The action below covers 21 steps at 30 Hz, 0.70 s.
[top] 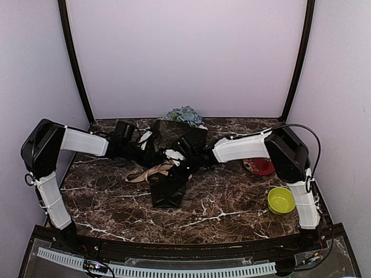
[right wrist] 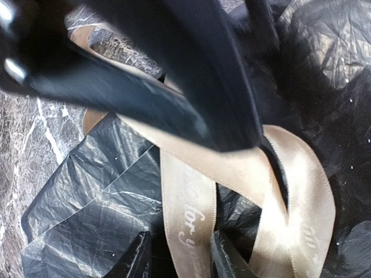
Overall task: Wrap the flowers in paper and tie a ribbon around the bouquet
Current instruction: Cross the ribbon over the folded bouquet.
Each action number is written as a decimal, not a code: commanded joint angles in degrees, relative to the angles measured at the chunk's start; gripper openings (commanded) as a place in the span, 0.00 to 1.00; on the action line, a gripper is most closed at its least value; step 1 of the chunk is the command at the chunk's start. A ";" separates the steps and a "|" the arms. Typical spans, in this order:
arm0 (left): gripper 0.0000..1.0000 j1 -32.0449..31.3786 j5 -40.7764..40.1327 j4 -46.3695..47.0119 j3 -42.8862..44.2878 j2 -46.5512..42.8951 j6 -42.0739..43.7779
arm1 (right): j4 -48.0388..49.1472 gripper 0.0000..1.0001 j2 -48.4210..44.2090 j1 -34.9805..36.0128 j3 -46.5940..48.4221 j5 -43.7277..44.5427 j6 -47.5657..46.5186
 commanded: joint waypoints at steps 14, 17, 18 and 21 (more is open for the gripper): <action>0.66 3.91 -18.22 -13.56 -9.06 -13.29 -19.85 | 1.26 0.00 0.18 0.22 -0.06 2.83 1.49; 0.66 3.92 -20.00 -14.56 -10.94 -13.50 -21.40 | 1.30 0.00 -0.47 0.30 -0.10 1.70 1.79; 0.66 3.93 -20.62 -14.82 -11.44 -13.49 -21.70 | 1.30 0.00 -0.81 0.31 -0.14 1.18 1.90; 0.66 3.95 -21.01 -16.24 -12.13 -12.90 -22.35 | 1.61 0.00 -1.95 0.31 -0.51 -0.81 2.25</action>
